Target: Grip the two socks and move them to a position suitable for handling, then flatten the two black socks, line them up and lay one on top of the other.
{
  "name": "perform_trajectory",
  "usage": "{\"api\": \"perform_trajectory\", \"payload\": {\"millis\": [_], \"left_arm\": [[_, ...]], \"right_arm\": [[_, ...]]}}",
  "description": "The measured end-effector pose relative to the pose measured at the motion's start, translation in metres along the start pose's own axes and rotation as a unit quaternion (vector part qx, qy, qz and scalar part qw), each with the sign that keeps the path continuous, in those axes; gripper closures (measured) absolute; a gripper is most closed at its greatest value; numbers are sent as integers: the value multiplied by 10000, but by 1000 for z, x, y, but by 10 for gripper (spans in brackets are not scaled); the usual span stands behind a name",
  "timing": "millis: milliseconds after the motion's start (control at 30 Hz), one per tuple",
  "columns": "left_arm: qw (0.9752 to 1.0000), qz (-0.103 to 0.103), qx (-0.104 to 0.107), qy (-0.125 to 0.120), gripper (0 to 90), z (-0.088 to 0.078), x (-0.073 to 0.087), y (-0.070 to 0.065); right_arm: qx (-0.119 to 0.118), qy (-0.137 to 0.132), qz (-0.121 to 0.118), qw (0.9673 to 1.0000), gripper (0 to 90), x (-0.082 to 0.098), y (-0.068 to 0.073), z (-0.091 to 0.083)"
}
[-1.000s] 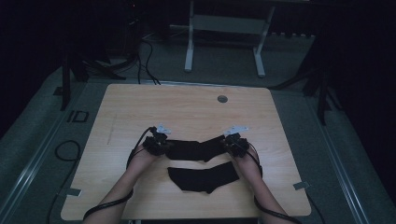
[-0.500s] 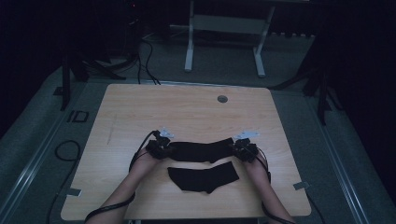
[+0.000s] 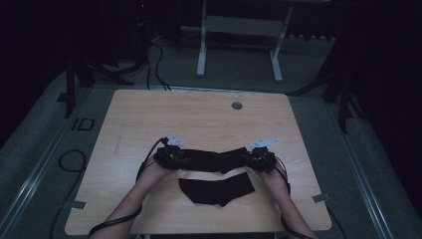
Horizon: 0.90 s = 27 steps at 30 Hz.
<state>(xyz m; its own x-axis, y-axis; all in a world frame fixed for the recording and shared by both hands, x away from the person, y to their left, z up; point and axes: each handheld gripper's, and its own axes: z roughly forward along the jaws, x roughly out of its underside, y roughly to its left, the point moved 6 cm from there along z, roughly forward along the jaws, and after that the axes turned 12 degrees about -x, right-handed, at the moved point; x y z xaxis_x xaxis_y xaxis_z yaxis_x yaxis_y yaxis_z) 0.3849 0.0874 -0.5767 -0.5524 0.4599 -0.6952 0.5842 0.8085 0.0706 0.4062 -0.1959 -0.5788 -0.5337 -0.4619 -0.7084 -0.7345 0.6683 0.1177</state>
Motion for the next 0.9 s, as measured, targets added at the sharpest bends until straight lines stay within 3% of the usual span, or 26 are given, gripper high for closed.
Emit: {"api": "perform_trajectory", "payload": {"millis": [33,200,500,700,800,867,900], "left_arm": [[10000,-34,38,-12,470,-4,0,0],[9998,-145,136,-89,425,-25,8,-3],[9980,-481,387,-153,398,-49,40,-19],[9976,-419,544,15,384,-42,57,-37],[9973,-431,588,50,384,-40,58,-38],[9963,-465,701,152,384,-28,61,-42],[9966,-450,656,195,385,-25,61,-42]], "right_arm": [[-9,-47,-31,10000,573,-1,4,-7],[-190,-115,-10,9998,484,1,16,-28],[-330,-60,31,9994,469,25,32,-44],[-405,133,221,9988,485,46,33,-40],[-407,177,224,9988,486,48,33,-38],[-498,230,271,9981,510,51,36,-33],[-513,267,261,9980,532,52,36,-31]]}}
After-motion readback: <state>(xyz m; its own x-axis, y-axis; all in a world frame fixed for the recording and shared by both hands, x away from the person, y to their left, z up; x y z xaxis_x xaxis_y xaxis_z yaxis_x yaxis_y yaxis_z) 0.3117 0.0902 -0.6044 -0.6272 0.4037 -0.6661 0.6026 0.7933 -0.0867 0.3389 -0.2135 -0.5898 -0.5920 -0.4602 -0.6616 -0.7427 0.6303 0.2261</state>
